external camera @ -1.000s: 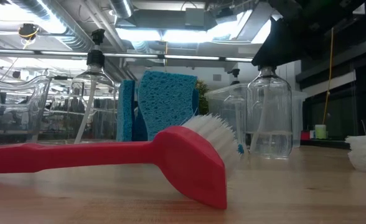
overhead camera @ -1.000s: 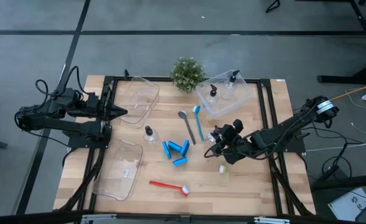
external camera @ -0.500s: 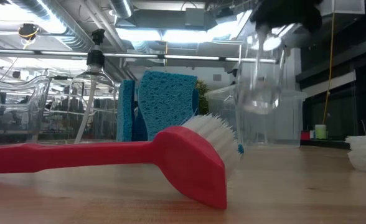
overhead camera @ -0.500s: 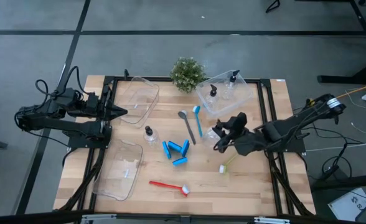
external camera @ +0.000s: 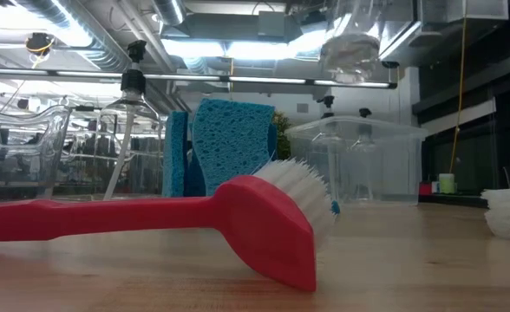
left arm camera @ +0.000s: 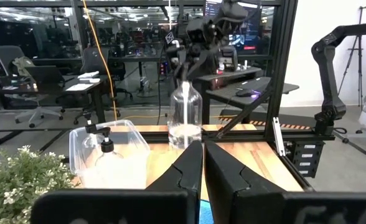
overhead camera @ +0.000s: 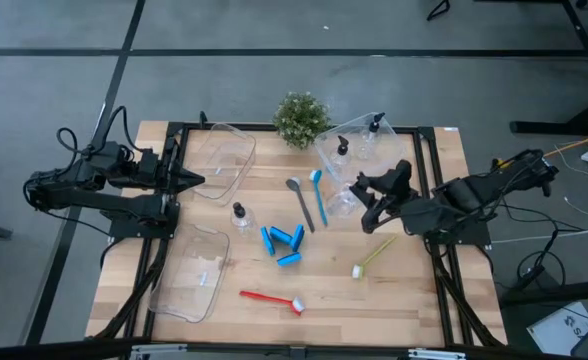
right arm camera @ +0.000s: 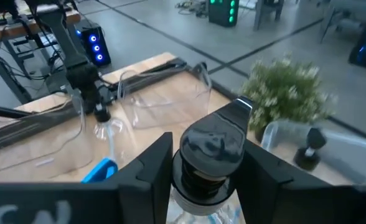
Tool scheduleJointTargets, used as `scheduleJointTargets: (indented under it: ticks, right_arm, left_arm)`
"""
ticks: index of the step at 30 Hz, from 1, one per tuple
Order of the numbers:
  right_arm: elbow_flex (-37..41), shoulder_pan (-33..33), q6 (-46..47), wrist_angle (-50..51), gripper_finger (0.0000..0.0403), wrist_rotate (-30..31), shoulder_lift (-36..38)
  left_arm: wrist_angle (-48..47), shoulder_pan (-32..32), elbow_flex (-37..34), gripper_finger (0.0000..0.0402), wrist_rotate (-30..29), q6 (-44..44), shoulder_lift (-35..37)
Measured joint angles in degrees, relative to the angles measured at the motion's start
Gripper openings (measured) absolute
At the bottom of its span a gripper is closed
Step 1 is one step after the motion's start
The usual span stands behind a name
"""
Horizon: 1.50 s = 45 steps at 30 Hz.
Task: Pick & Place Kitchen Sink Supplies
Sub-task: Put the soap dispenser into the white bin
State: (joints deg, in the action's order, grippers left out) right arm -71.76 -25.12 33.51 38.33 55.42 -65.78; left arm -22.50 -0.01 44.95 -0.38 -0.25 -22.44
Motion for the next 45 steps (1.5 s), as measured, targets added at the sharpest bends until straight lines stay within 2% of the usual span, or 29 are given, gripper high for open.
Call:
scheduleJointTargets:
  ticks: [9,19,26,32,38,45]
  right_arm:
    - [-5.23,2.03,-4.22,2.87,0.0136,0.51,-0.02]
    - [-5.43,7.51,-4.26,8.79,0.0136,-2.08,1.51]
    - [-5.43,11.58,-3.91,13.48,0.0136,-1.29,4.98]
    - [-5.41,16.39,-4.33,16.09,0.0136,3.35,6.62]
    - [-4.34,22.17,-8.09,15.18,0.0136,3.54,6.15]
    - [0.88,30.09,-9.78,11.71,0.0136,3.58,5.95]
  left_arm:
    - [0.00,-0.02,0.00,0.0012,0.00,0.00,-0.02]
    - [-0.02,0.00,0.00,0.0009,0.02,0.00,0.00]
    - [0.00,-0.02,0.01,0.0012,0.00,0.00,0.00]
    - [0.00,-0.02,0.00,0.0012,0.00,0.00,-0.01]
    - [-0.02,-0.02,0.00,0.0010,0.00,0.00,-0.02]
    - [-0.02,0.00,0.00,0.0010,0.00,0.00,-0.02]
